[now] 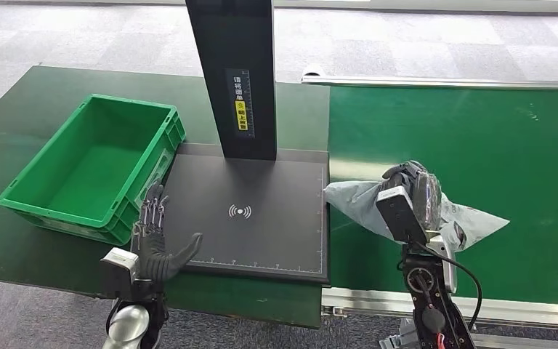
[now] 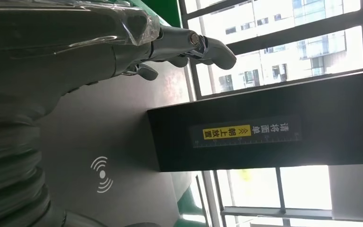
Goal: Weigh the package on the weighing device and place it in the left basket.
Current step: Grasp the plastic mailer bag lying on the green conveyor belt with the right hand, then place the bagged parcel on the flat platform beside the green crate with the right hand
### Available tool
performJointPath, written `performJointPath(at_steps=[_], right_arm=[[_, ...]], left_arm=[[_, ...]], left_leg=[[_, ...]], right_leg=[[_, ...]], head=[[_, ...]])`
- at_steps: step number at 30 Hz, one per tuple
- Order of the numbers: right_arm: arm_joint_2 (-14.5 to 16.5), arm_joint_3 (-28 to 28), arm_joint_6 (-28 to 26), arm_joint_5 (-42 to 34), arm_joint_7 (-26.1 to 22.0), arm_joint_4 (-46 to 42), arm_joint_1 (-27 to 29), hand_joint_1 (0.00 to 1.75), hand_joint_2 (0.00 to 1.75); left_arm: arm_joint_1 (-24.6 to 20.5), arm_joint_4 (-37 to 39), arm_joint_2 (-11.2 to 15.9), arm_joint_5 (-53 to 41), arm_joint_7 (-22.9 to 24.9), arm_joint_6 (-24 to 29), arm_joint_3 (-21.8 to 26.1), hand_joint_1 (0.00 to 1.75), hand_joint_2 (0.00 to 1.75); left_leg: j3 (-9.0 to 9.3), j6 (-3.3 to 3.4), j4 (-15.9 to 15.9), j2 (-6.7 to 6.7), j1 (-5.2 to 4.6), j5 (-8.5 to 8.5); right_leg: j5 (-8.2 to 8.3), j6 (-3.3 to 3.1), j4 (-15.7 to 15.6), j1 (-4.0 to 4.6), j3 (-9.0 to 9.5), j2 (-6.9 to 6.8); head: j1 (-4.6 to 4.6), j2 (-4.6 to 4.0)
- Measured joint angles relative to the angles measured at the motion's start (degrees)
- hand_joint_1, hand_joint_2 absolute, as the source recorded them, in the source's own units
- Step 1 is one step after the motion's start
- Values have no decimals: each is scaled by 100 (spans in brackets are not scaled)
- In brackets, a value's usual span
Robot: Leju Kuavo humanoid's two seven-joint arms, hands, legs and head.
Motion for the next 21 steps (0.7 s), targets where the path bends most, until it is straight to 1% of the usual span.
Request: performJointPath(at_steps=[2,5,9,12,15,21], right_arm=[[-3,119,278,-144,38,-58,-242,175,175],[36,338,762,-354,167,51,-776,175,175],[237,625,1149,-542,332,588,-1615,175,175],[483,820,1343,-692,397,1190,-2200,175,175],[775,989,1440,-818,429,1847,-2644,175,175],[1414,1237,1533,-980,462,3130,-3136,175,175]], left_arm=[[-54,-15,-1,-5,-17,17,34,0,175],[-192,-28,1,-5,-23,32,119,0,175],[-381,-30,12,8,-42,67,276,0,175],[-502,-28,54,73,-96,156,393,0,175],[-585,-28,101,130,-123,226,515,0,175],[-758,-5,186,211,-132,285,747,0,175]], left_leg=[[-1,0,0,1,0,2],[-3,-3,0,1,0,8],[-3,-6,0,0,1,14],[-4,-7,0,1,3,15],[-8,-7,0,0,7,15],[-23,-7,0,0,10,15]], right_leg=[[2,-2,2,0,-1,1],[7,-4,4,0,-1,1],[11,-5,6,1,-3,1],[12,-6,8,3,-6,2],[11,-6,8,7,-10,1],[11,-6,9,10,-23,1]], head=[[1,0],[2,0],[1,-1],[-1,0],[0,-1],[1,0]])
